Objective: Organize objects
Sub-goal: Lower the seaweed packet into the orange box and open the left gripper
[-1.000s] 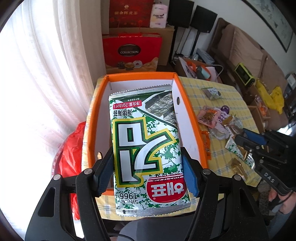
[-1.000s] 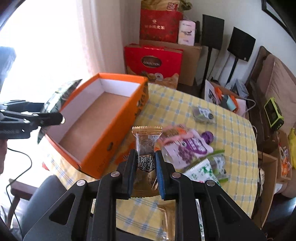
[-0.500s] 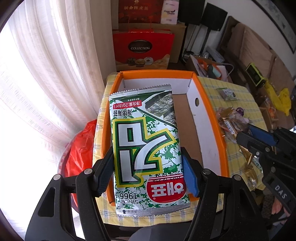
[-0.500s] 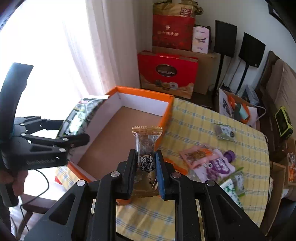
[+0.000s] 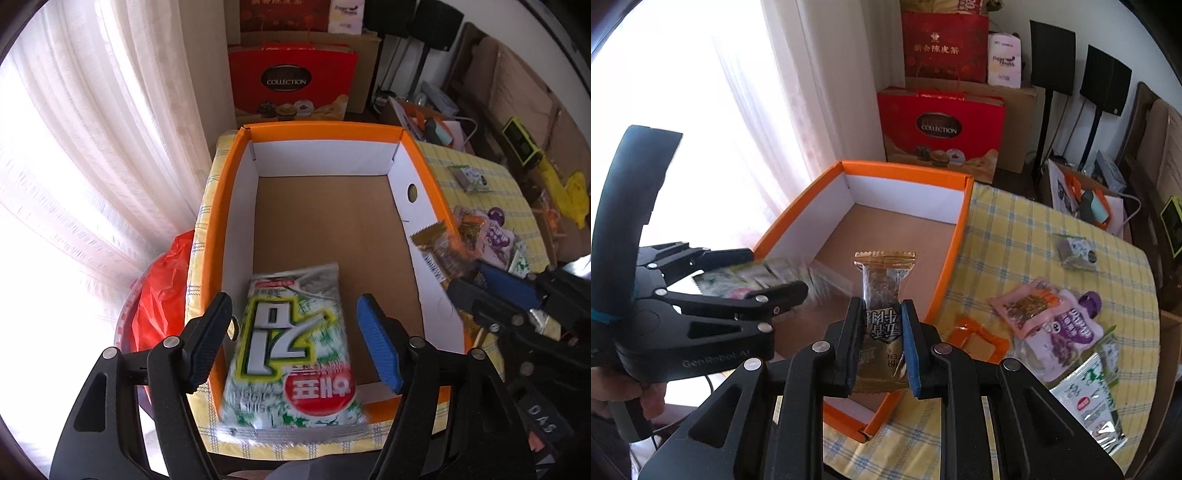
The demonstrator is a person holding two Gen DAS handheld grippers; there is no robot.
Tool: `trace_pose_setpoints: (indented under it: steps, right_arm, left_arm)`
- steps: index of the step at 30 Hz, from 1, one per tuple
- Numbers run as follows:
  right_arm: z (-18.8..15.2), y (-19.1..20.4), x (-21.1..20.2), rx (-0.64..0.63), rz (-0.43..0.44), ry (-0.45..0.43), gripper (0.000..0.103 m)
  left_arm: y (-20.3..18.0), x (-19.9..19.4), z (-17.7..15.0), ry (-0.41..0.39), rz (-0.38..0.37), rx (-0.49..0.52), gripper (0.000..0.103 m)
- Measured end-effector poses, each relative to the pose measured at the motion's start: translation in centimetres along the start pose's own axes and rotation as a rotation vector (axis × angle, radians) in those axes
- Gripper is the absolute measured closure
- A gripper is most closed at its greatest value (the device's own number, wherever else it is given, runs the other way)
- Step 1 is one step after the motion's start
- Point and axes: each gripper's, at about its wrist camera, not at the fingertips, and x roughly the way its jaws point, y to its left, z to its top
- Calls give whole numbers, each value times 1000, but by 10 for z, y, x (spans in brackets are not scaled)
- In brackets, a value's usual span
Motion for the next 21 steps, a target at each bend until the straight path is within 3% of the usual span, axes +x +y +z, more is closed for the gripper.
trace_pose_setpoints:
  steps: [8,21]
  right_arm:
    - [-3,5,12,2,8,19,83]
    - [-6,6,20,4,7,36,83]
  left_arm:
    - [11,-15,0,-27,-29,-39,36]
    - [9,-16,-27,47,-50,61,45]
